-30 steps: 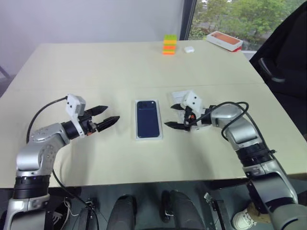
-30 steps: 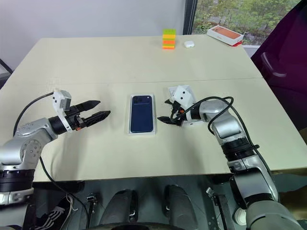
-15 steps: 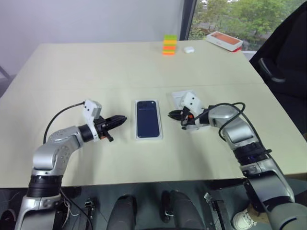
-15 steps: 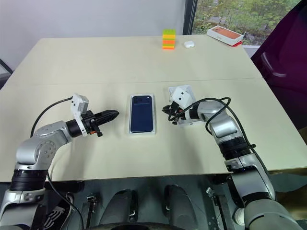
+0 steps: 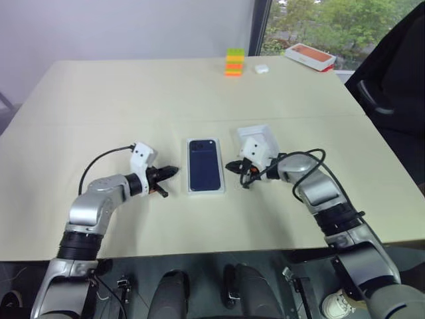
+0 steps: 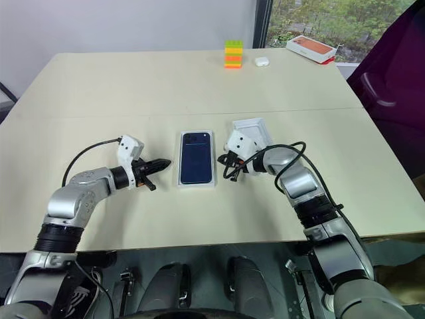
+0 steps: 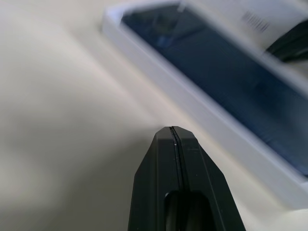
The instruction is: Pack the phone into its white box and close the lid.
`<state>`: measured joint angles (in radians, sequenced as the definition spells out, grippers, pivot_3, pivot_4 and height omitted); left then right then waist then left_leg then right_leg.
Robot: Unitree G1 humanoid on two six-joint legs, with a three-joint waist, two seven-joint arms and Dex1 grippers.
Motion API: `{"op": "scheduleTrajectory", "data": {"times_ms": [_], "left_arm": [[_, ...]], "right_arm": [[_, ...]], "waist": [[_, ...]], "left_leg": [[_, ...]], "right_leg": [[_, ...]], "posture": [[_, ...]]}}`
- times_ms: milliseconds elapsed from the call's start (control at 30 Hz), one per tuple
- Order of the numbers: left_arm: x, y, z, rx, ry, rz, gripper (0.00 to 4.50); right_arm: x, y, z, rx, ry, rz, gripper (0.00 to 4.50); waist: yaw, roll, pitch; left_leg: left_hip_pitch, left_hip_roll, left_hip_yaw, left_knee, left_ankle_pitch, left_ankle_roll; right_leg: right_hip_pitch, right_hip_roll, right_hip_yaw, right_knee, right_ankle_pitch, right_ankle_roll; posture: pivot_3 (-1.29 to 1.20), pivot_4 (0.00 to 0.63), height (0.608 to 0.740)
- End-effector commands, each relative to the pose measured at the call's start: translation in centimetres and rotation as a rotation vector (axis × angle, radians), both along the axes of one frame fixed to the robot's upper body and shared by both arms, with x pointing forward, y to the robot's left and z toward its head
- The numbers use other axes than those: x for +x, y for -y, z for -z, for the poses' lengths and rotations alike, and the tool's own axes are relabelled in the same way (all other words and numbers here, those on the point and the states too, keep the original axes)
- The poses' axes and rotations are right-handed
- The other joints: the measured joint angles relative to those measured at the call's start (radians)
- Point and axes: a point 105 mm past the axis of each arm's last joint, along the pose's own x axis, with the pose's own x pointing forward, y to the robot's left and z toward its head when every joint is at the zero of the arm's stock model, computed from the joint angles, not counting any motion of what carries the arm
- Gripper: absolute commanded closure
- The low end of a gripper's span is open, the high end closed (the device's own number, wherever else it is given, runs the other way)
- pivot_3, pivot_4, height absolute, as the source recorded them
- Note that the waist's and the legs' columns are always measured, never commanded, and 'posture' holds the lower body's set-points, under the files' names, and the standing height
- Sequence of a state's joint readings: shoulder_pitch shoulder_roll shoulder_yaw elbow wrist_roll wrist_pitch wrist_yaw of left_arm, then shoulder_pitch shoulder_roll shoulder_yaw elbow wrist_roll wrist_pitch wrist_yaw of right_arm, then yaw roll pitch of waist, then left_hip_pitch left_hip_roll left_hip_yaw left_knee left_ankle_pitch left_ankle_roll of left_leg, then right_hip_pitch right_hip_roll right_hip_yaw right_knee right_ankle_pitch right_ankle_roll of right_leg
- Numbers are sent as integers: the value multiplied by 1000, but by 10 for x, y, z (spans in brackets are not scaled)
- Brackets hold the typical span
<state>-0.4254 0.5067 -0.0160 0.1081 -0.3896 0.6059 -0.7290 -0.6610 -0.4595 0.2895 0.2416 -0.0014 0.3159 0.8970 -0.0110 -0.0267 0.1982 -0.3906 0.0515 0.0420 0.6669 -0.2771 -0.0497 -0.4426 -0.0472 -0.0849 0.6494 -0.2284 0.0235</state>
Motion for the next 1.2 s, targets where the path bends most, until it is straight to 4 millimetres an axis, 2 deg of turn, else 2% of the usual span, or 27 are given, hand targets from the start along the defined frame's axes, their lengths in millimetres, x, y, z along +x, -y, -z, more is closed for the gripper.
{"op": "scheduleTrajectory", "data": {"times_ms": [33,267,433,767,1000,1200], "left_arm": [[1,11,2,-6,-46,13,4499],[-15,48,4,-49,-78,160,4499],[-31,62,3,-74,-121,260,4499],[-50,73,4,-73,-147,352,4499],[-66,79,8,-73,-180,411,4499],[-53,74,6,-61,-137,353,4499]], "right_arm": [[0,-9,-6,-2,50,-23,4374],[-12,-11,-2,-16,37,-76,4374],[-24,-4,-5,-13,-2,-103,4374],[-65,15,2,-68,-105,-178,4374],[-70,23,7,-70,-146,-150,4374],[-72,23,8,-76,-159,-166,4374]], "waist": [[2,0,0],[2,0,0],[4,0,0],[3,0,0],[3,0,-1],[3,0,-1]], "left_leg": [[0,0,0,0,0,0],[0,-1,0,0,0,0],[0,-1,0,0,0,0],[0,-1,-1,0,0,0],[1,-1,-2,0,0,0],[1,-1,-2,1,0,0]], "right_leg": [[0,0,0,0,0,0],[1,-1,0,0,0,0],[1,-1,0,0,0,0],[1,-1,0,-1,0,1],[2,0,0,-1,-2,3],[2,0,0,0,-2,3]], "posture": [[0,150,740],[0,150,740],[0,150,740],[0,150,740],[0,150,740],[0,150,740]]}}
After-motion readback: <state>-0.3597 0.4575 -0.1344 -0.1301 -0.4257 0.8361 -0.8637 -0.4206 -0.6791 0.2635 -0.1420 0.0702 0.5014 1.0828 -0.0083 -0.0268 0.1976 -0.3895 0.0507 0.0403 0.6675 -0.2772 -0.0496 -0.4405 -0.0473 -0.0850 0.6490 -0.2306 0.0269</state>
